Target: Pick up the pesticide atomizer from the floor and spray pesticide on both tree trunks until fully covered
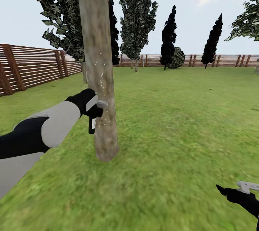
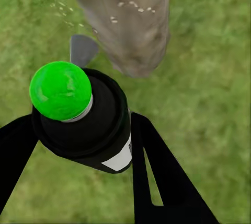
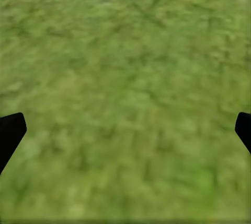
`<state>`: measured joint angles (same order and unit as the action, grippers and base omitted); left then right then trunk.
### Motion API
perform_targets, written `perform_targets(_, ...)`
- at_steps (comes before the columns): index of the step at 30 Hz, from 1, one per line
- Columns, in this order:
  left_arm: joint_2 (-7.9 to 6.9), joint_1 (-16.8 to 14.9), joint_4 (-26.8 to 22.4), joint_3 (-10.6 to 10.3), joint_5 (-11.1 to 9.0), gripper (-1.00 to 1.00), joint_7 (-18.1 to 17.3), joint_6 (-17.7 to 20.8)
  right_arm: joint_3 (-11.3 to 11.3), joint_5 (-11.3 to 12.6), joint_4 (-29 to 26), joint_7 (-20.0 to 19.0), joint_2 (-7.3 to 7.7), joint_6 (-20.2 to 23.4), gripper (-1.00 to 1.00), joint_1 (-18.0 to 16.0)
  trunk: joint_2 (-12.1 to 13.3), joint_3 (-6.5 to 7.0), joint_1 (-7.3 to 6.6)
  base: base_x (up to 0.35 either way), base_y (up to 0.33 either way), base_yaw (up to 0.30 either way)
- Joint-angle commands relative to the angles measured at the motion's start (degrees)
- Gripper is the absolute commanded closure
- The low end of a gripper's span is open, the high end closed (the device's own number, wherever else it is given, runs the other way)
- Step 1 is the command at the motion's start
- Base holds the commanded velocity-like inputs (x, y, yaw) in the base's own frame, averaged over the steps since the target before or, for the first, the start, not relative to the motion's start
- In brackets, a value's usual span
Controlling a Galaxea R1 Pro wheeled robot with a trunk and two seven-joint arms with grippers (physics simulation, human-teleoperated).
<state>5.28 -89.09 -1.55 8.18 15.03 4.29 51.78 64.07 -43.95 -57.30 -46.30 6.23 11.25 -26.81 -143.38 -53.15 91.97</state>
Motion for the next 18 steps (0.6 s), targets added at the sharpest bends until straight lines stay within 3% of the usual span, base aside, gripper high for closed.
perform_targets(1, -0.49, 1.6, -0.1, 0.0, 0.0, 1.0, 0.0, -0.8, 0.0, 0.0, 0.0, 0.0, 0.0, 0.0, -1.0, 0.0, 0.0, 0.01, -0.01, 0.0, 0.0, 0.0)
perform_targets(5, -1.36, 7.2, -0.1, 0.1, 0.0, 1.0, 0.1, -8.2, 0.0, 0.0, 0.0, 0.0, -0.01, 0.0, -1.0, 0.0, 0.0, 0.01, -0.01, 0.0, 0.0, 0.109)
perform_targets(7, -1.4, 9.3, -0.1, 0.1, -0.1, 1.0, 0.1, -10.2, 0.0, 0.0, 0.0, 0.1, -0.01, 0.0, -1.0, 0.0, 0.0, 0.01, -0.01, 0.0, 0.0, 0.243)
perform_targets(15, -1.07, 17.6, 0.0, 0.1, -0.5, 1.0, 0.0, -24.8, 0.0, 0.0, 0.0, 0.2, -0.02, 0.0, -1.0, 0.0, 0.0, 0.01, -0.01, 0.0, 0.0, 0.258)
perform_targets(18, -1.05, 19.7, 0.0, 0.1, -3.2, 1.0, 0.0, -26.7, 0.0, 0.0, 0.0, 0.1, -0.01, 0.0, -1.0, 0.0, 0.0, 0.01, -0.01, 0.021, -0.061, 0.084)
